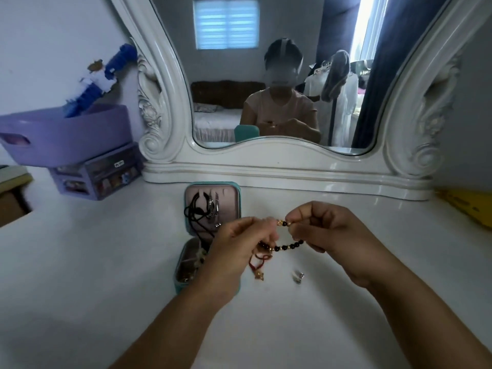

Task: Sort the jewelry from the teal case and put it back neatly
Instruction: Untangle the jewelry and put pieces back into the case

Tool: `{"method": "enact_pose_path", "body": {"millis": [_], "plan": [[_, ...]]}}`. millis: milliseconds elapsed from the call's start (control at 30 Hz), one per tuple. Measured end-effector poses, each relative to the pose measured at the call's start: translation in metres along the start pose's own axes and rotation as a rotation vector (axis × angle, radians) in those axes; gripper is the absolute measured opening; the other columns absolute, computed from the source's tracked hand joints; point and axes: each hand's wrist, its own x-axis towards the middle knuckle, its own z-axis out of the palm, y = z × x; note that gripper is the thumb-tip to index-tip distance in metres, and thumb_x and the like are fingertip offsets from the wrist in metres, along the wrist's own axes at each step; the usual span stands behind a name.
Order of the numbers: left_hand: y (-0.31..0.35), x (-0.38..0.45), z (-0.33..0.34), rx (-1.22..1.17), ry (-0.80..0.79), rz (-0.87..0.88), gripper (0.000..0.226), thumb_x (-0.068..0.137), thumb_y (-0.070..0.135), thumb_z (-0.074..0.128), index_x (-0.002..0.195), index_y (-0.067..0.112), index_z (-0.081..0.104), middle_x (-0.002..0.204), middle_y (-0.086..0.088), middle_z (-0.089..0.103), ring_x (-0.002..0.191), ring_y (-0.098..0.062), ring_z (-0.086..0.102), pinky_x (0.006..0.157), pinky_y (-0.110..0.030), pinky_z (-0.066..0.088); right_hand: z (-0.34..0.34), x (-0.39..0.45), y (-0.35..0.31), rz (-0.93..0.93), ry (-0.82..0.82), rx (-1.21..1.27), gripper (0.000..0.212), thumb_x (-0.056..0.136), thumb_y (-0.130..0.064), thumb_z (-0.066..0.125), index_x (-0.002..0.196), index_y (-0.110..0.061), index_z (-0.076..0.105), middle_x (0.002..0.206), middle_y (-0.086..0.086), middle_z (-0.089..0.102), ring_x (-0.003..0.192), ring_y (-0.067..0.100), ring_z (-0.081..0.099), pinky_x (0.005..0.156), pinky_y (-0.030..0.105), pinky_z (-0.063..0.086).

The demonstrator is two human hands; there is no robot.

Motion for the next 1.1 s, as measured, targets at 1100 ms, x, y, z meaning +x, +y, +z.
{"method": "enact_pose_path", "body": {"millis": [1100], "plan": [[0.002,0.006,-0.132,0.539,0.127,-0.032,0.017,0.070,0.008,0.074,0.057,0.011,0.064,0.066,0.008,0.053,0.058,-0.002,0.050,0.058,-0.011,0.038,0.123,0.075,0.018,-0.074,-0.287,-0.110,0.029,0.078,0.003,0.066,0.097,-0.019,0.062,0.076,0.000,0.061,0.069,0.008,0.057,0.065,0.017,0.048]]}}
